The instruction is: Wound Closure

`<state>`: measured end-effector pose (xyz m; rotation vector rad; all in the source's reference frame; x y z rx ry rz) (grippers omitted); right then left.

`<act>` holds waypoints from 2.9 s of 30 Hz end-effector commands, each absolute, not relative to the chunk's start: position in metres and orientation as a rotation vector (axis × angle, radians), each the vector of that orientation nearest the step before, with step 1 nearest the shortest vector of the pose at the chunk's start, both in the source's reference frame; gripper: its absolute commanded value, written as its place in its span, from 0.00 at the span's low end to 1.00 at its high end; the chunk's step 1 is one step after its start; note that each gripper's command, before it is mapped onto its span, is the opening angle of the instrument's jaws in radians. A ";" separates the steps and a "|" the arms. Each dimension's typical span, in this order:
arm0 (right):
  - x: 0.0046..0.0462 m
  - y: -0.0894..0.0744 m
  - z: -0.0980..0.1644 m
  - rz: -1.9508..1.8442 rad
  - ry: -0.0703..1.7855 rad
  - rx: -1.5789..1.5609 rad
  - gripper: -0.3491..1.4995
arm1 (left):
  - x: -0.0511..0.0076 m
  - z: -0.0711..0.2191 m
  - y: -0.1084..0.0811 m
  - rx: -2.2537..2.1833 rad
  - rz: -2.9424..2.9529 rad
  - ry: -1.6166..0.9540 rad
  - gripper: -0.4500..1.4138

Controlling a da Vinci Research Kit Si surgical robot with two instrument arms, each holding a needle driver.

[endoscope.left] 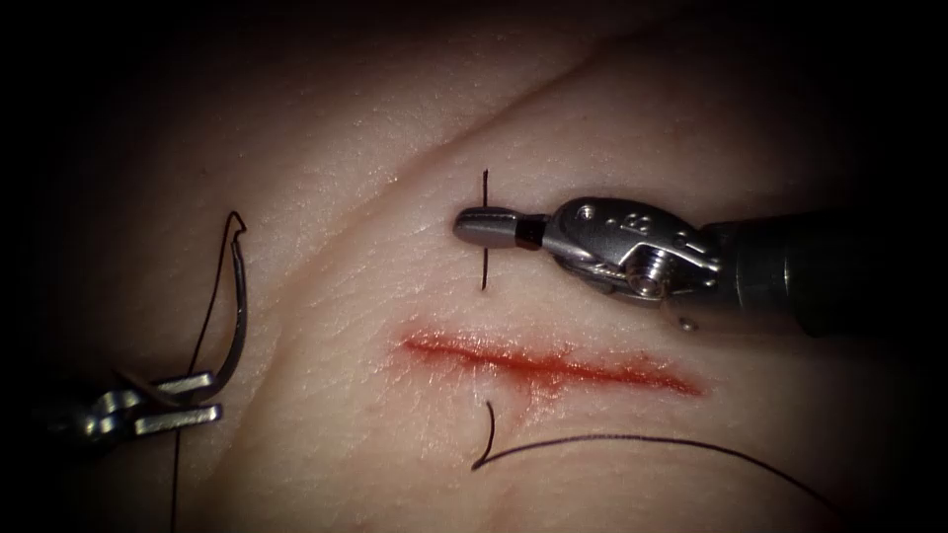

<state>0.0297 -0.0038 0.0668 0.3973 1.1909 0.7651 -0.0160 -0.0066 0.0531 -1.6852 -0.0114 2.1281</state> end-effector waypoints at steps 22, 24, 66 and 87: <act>0.0297 -0.004 0.069 0.781 1.220 0.358 0.94 | -0.0164 0.053 -0.007 -1.683 2.129 -0.012 0.00; 0.0301 -0.004 0.070 0.791 1.213 0.363 0.95 | -0.0160 0.053 -0.007 -1.685 2.130 -0.014 0.00; 0.0227 -0.003 0.063 0.851 1.368 0.284 0.98 | -0.0162 0.057 0.003 -1.356 2.199 0.568 0.00; 0.0197 -0.006 0.061 0.815 1.378 0.304 0.97 | -0.0171 0.073 0.003 -1.309 2.062 0.249 0.72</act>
